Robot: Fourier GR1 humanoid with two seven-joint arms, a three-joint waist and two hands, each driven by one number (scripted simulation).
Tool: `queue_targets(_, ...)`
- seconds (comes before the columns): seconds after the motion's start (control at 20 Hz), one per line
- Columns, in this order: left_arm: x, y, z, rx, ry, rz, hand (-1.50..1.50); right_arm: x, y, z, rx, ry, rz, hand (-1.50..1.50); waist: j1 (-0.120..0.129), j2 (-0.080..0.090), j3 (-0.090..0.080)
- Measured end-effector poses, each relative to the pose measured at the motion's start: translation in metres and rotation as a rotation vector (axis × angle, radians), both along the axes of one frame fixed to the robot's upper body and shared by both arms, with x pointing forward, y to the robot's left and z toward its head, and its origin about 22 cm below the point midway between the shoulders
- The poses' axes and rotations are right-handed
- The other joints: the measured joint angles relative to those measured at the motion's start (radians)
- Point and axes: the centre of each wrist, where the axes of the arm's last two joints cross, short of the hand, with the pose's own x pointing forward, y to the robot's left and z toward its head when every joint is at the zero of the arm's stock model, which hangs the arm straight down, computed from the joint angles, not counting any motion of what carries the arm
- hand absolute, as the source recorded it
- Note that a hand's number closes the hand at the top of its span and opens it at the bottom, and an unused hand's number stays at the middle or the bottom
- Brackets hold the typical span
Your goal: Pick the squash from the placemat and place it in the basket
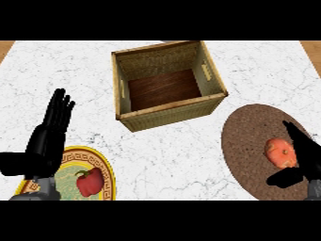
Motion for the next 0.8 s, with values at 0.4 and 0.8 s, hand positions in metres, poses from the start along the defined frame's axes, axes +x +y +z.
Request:
queue_targets(0.4, 0.003, 0.0, 0.0, -0.01, -0.002, -0.011, 0.0, 0.008, -0.013, -0.007, -0.022, 0.046, 0.068, 1.5, -0.001, -0.001, -0.001)
queue_targets(0.8, 0.003, -0.005, 0.0, 0.001, -0.001, -0.005, 0.0, 0.014, -0.007, -0.012, -0.088, 0.037, 0.148, 1.5, 0.0, -0.003, -0.005)
